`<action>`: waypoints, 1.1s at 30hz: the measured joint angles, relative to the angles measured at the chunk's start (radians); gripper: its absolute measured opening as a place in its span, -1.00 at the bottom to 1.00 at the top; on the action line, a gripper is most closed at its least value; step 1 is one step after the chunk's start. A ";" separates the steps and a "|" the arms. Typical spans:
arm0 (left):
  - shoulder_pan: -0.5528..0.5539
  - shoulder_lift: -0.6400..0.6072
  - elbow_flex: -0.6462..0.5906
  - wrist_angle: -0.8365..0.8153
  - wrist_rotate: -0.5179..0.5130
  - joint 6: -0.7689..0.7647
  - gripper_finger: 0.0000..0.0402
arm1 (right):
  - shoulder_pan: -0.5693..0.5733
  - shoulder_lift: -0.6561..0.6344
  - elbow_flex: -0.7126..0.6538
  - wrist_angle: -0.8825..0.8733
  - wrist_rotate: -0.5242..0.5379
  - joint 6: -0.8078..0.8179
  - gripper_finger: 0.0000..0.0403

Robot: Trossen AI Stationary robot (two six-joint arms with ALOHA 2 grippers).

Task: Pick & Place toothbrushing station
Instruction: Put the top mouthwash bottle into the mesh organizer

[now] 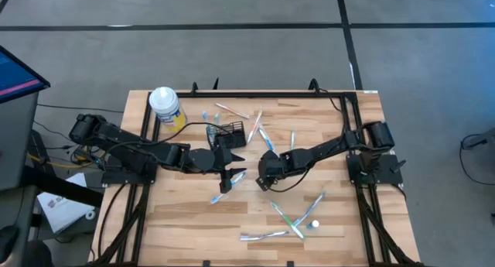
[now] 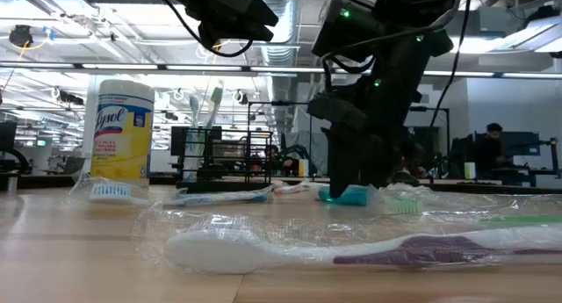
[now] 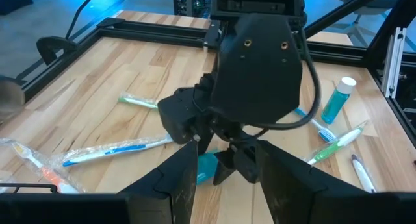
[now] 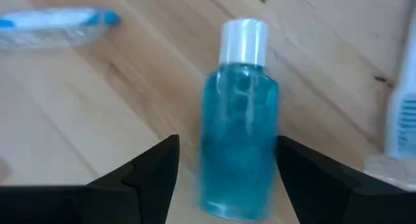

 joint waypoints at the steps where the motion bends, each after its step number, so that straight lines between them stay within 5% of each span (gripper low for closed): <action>1: 0.000 0.000 0.000 0.000 0.000 0.000 -0.25 | 0.002 0.014 0.002 0.001 0.003 0.001 0.21; 15: 0.000 0.000 0.000 0.000 0.000 0.000 -0.25 | 0.005 0.026 0.001 -0.022 0.002 -0.036 0.20; 28: 0.000 0.001 0.000 0.000 0.000 0.000 -0.25 | 0.005 0.026 0.002 -0.058 -0.001 -0.072 -0.28; 33: 0.000 0.001 0.000 0.000 0.000 0.000 -0.25 | 0.007 0.027 0.029 -0.078 -0.002 -0.101 -0.28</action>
